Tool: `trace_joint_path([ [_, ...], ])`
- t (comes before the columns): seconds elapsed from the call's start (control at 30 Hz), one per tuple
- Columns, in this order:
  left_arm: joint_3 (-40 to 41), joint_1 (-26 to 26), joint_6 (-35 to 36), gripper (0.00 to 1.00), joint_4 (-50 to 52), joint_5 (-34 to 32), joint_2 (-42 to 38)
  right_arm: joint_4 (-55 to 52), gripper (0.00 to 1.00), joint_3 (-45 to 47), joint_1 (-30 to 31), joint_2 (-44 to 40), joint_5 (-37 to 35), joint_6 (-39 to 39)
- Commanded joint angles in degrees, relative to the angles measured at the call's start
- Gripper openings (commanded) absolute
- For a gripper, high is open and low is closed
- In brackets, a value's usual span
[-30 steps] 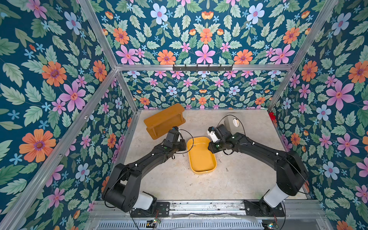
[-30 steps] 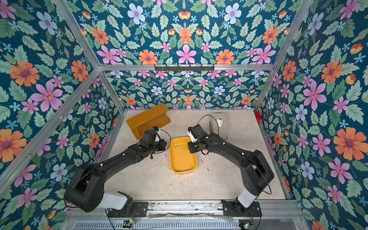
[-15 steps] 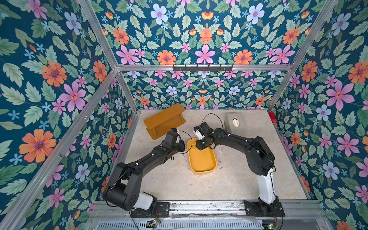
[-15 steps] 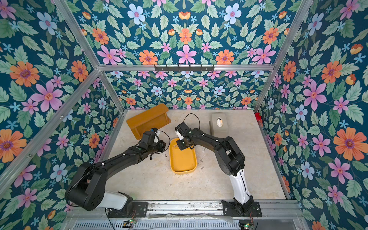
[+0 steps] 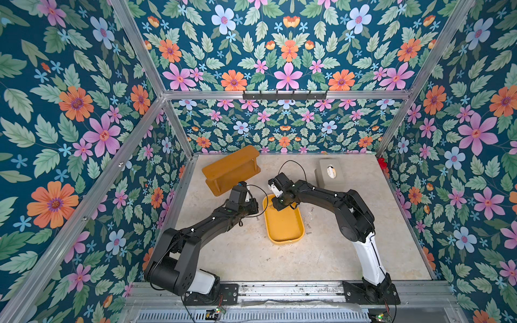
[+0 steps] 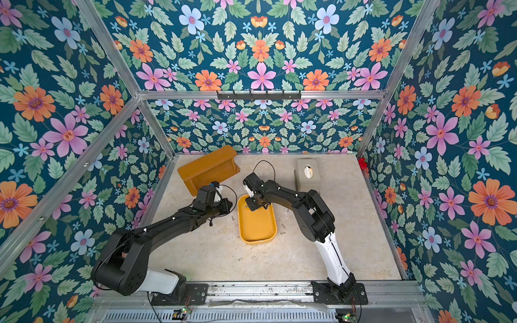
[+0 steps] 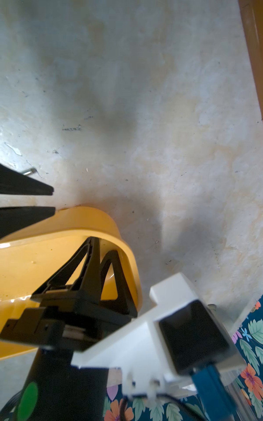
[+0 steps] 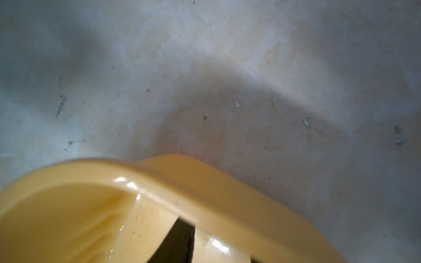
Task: Take out the screws from the storage box
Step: Pick up the screw from the storage box.
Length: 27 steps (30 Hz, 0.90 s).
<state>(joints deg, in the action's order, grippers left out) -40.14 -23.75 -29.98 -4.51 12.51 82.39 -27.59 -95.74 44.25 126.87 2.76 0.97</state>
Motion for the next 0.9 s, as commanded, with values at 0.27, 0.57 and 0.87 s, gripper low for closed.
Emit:
trace_joint_path([
  [0.27,0.46,0.10,0.27,0.17,-1.46,0.93,0.88,-2.36,0.40,-2.69,1.19,2.88,-2.39,1.73],
  [0.57,0.49,0.10,0.36,0.17,-1.72,1.30,1.32,-2.41,0.27,-1.59,1.12,3.08,-1.74,1.95],
  [0.87,0.50,0.10,0.45,0.17,-1.64,1.54,1.46,-3.03,0.18,-1.90,1.18,3.54,-1.62,2.01],
])
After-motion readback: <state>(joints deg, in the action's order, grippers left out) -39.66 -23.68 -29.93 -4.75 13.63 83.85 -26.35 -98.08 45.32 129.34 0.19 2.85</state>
